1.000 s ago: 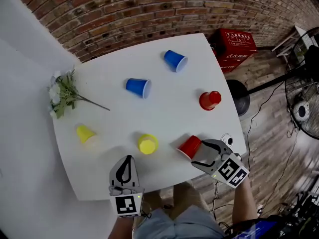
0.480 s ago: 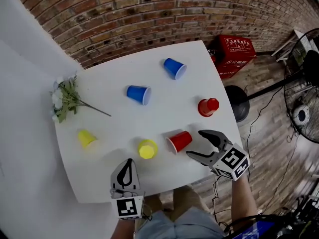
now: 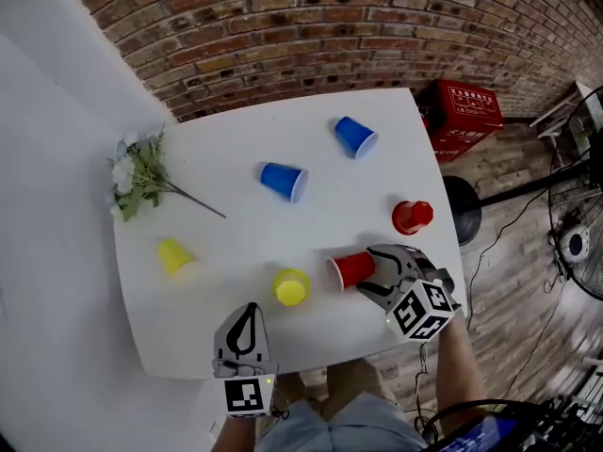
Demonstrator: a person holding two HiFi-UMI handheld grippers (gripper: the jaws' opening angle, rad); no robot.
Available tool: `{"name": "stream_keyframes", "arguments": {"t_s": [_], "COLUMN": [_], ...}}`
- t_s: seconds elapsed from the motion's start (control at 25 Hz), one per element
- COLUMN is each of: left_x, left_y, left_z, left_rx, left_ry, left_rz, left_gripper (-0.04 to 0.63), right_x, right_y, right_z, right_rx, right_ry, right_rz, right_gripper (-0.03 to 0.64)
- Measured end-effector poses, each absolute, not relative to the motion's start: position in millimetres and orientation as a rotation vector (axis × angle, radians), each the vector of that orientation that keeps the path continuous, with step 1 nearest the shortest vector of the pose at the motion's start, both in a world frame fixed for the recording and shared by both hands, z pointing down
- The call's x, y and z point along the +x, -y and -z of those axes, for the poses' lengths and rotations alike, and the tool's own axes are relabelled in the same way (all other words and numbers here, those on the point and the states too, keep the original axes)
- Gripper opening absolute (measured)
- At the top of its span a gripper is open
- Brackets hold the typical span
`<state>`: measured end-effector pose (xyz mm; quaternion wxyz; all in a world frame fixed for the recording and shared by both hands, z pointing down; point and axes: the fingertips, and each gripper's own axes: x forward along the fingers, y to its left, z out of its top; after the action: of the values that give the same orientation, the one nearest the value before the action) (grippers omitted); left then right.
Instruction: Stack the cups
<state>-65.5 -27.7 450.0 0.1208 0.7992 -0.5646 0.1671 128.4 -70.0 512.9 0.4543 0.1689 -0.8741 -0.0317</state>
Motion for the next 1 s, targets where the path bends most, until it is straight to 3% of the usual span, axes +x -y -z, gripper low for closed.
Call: {"name": "stream_keyframes", "arguments": {"t_s": [0.12,0.2,1.0], "left_x": [-65.0,-65.5,-61.0], "left_y": [27.2,27.0,28.8], "left_z": [-452.1,-454.2,-452.6], "left_rx": [2.332,2.317,2.350], "left_ry": [1.655,1.659,1.621], "left_rz": [-0.493,-0.490,-0.454], "left_gripper": [0.006,0.006,0.006], "right_x": [126.0,126.2,108.0], "right_y": [75.8,79.1,45.0], "right_z": [-516.1,-514.4,-458.4], "right_rx": [0.397,0.406,0.329], "right_ry": [2.158,2.152,2.034], "right_rz": [0.098,0.121,0.285], "right_gripper": [0.265,0.156,0.107]}}
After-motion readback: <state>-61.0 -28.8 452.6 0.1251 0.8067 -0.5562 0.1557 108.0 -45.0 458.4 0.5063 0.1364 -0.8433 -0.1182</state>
